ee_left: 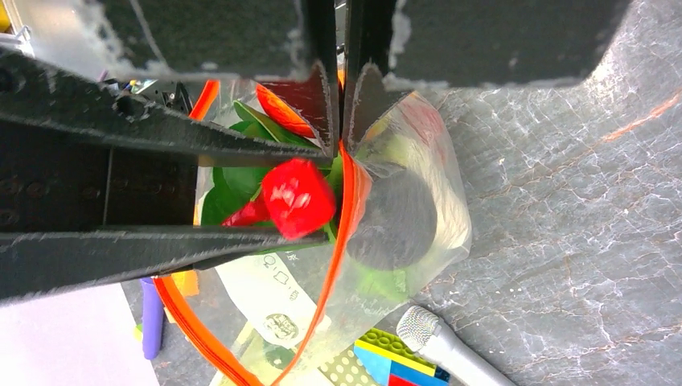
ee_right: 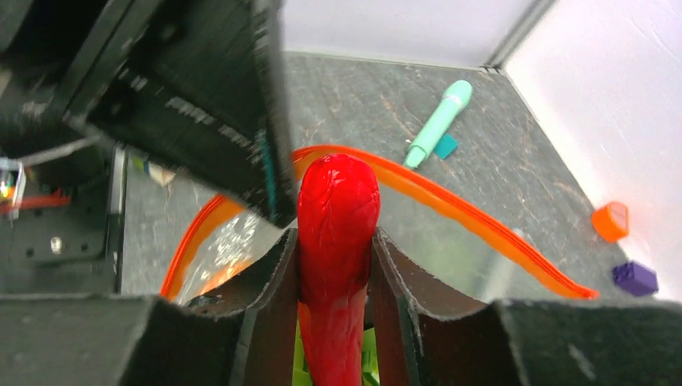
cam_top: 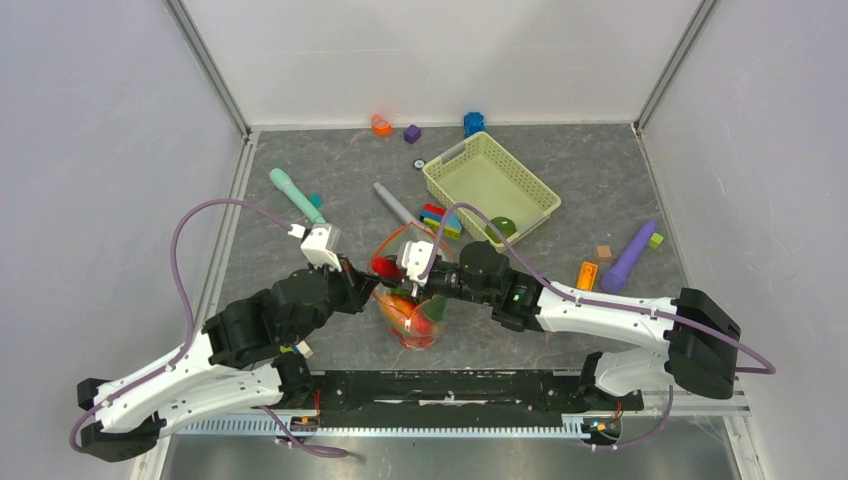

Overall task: Place the food in the zip-top bag and seal the zipper
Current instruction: Place the fake vegetable in the zipper food storage bag.

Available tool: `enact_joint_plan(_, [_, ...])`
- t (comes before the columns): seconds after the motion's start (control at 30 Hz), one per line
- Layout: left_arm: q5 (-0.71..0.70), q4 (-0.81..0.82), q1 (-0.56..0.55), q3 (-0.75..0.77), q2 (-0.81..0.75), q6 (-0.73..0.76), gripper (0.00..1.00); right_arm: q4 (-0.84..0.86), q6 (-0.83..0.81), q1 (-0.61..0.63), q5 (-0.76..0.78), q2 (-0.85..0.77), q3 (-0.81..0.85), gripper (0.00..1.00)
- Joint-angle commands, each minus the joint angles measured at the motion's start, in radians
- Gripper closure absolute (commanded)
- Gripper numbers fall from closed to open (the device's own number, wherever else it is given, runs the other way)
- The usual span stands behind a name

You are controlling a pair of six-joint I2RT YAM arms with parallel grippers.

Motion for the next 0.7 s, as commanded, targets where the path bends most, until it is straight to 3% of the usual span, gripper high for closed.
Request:
enact_joint_plan(0.0, [-0.001, 0.021, -0.002, 0.021, -0.018, -0.013, 0.98, -0.116, -0.243, 0.001, -0.177, -0.009, 0.049, 0.74])
enact_joint_plan(0.13, [0.007, 0.016, -0.001, 0.024, -0.023, -0.006, 0.98, -0.205, -0.383, 0.001, -0.217, -0.005, 0.075, 0.74])
enact_joint_plan(0.4, [0.019, 0.007, -0.001, 0.026, -0.023, -0.002, 0.98, -0.427, -0.625, 0.000, -0.461, 0.027, 0.185, 0.74])
enact_joint_plan(0.53, [0.043, 0.019, -0.002, 0.039, -0.020, 0.010, 0.98, -0.665, -0.859, -0.001, -0.484, 0.046, 0.249, 0.71])
enact_joint_plan(0.67, [0.072, 0.008, -0.002, 0.051, -0.013, 0.029, 0.98, -0.870, -0.959, -0.005, -0.434, 0.101, 0.388, 0.69])
